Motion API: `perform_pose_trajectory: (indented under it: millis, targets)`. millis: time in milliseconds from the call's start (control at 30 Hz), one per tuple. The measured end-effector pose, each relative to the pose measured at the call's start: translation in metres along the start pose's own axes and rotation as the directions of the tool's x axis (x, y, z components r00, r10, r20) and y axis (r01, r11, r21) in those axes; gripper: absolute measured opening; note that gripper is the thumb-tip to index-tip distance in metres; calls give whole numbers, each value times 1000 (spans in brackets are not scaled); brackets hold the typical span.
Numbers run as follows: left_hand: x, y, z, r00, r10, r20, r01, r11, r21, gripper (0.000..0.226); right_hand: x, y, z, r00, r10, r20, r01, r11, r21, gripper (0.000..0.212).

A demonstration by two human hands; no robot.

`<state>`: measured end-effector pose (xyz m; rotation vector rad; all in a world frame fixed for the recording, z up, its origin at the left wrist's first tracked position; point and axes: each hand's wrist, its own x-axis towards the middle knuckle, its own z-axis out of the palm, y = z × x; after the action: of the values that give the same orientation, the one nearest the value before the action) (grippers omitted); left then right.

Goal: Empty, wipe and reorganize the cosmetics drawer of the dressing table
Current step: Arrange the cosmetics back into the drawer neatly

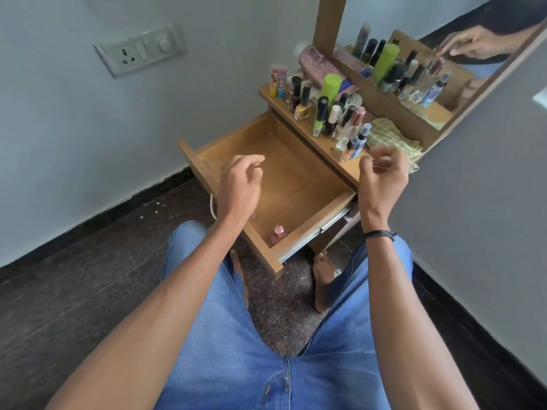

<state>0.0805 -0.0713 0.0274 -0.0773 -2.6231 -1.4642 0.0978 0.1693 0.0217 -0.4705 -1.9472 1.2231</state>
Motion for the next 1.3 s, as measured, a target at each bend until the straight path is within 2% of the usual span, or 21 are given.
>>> perform_pose_trajectory:
  millis: [67, 200, 367, 500, 633, 733, 900, 1033, 1100, 1167, 1300]
  targets:
    - [9, 21, 20, 996, 42, 82, -39, 999, -37, 30, 12, 4, -2, 997, 80, 18, -80, 997, 9, 21]
    - [23, 57, 64, 974, 89, 207, -68, 992, -106, 36, 28, 9, 4, 962, 201, 185, -202, 979, -8, 41]
    - [30, 76, 107, 963, 30, 266, -4, 995, -100, 42, 30, 16, 6, 931, 188, 312, -171, 982, -79, 46]
    - [31, 78, 122, 975, 17, 220, 1, 997, -82, 30, 30, 20, 4, 926, 181, 332, -123, 975, -187, 37]
    - [33, 79, 124, 980, 27, 199, -15, 998, -61, 22, 26, 20, 2, 941, 166, 295, -115, 976, -182, 22]
    - [32, 80, 123, 980, 43, 192, -35, 999, -41, 24, 24, 21, 0, 942, 162, 295, -120, 981, -154, 17]
    - [27, 77, 114, 977, 72, 202, -63, 997, -52, 24, 25, 19, -9, 911, 163, 378, -168, 986, -21, 22]
    - [24, 65, 86, 962, 130, 240, -114, 990, -78, 26, 13, 5, -12, 891, 72, 449, -101, 994, 39, 30]
    - [26, 54, 65, 951, 158, 266, -145, 987, -68, 28, 2, -5, -6, 863, 15, 505, -66, 994, 82, 38]
    - [30, 38, 43, 944, 166, 284, -165, 986, -27, 26, -10, -11, 6, 824, -15, 566, -28, 997, 67, 35]
    - [37, 1, -1, 961, 112, 253, -144, 983, 111, 19, -34, -13, 33, 719, 46, 693, -44, 999, -20, 24]
